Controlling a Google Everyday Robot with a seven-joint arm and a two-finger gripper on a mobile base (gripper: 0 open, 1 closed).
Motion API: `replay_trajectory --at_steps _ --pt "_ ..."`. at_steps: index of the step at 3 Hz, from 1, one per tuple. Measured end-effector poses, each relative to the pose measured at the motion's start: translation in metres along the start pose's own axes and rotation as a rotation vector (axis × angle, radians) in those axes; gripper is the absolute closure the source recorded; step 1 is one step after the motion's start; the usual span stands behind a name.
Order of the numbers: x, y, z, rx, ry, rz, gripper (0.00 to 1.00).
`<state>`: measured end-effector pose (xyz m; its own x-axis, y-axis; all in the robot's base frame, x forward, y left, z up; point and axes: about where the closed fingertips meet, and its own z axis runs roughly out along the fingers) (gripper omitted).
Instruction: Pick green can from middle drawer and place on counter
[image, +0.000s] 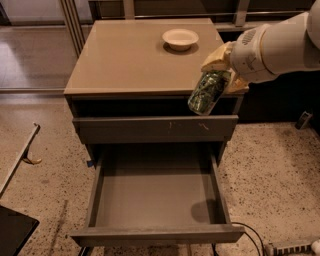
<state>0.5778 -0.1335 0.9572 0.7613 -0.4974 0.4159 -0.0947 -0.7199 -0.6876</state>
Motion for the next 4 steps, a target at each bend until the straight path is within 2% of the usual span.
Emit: replay_trajectory --at_steps 1,2,3,4 --pt "0.000 0.000 0.000 0.000 0.000 0.000 1.00" --pt "0.012 -0.003 0.007 -0.002 0.013 -0.057 1.00" --pt "0.045 -0.005 0.025 -0.007 0.044 -0.172 1.00" --pt "0.078 -0.009 0.048 0.016 0.087 -0.290 1.00"
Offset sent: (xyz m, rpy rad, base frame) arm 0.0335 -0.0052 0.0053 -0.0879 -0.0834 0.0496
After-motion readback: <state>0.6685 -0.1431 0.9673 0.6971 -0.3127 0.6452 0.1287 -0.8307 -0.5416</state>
